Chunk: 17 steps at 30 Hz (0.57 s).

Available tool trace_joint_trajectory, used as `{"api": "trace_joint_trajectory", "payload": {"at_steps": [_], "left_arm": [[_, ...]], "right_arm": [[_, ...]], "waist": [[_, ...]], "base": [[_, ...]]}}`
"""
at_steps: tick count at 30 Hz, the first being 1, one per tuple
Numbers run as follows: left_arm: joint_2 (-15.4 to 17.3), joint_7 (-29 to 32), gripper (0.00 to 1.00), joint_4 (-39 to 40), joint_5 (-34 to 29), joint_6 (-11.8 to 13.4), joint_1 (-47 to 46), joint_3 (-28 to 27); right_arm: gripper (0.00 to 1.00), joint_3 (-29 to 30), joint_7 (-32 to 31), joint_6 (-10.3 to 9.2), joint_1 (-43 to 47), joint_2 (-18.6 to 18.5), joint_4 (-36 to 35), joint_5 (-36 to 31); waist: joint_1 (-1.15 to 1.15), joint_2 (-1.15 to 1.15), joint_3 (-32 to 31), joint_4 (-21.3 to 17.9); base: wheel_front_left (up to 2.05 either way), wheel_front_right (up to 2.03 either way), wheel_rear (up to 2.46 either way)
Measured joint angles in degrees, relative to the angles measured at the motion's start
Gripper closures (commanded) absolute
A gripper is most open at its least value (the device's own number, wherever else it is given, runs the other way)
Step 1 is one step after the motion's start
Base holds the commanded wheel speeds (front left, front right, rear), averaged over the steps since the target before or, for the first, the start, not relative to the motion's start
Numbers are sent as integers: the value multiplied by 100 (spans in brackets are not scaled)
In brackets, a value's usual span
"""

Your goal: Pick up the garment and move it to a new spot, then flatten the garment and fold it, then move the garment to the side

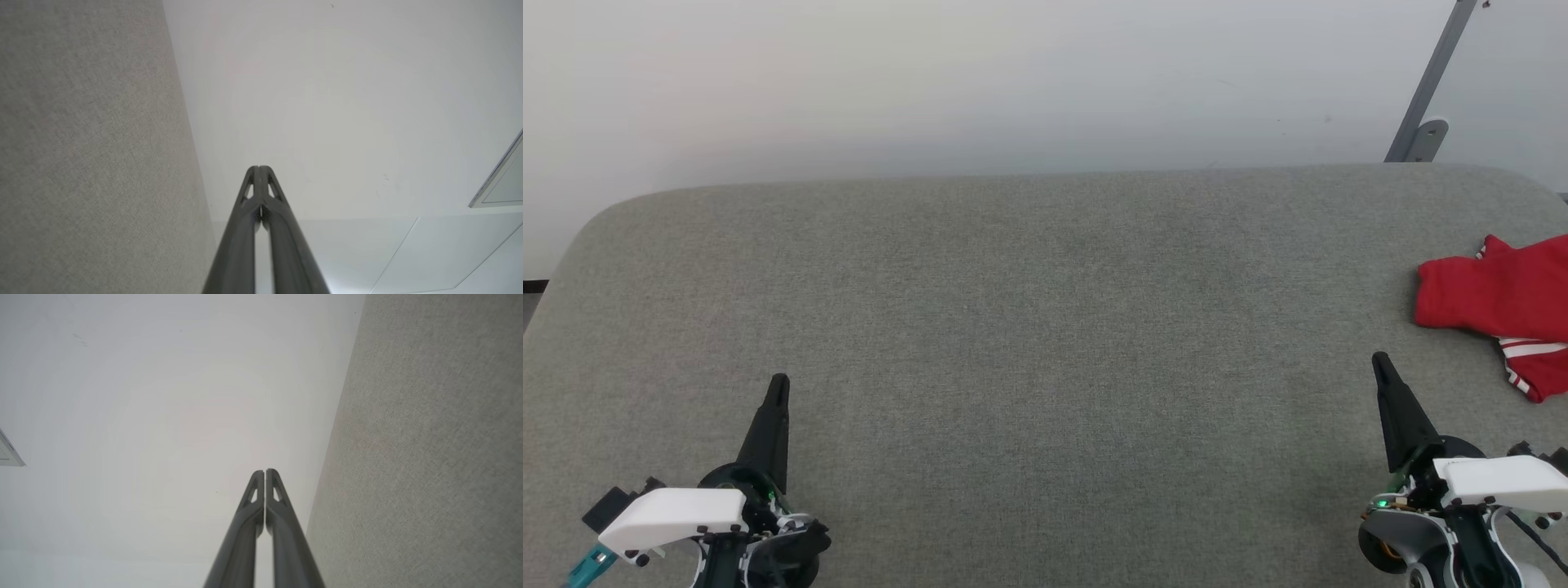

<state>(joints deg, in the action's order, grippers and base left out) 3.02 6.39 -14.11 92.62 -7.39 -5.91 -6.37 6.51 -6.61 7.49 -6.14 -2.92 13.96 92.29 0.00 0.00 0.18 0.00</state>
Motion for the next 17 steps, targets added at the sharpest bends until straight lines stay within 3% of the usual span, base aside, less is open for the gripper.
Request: {"api": "trace_joint_trajectory", "payload": {"at_steps": [17], "left_arm": [[-4, 14, 100, 0, -4, 0, 0, -5]], "right_arm": [[100, 0, 0, 0, 0, 0, 0, 0]], "waist": [[0, 0, 0, 0]], "base": [[0, 0, 0]]}}
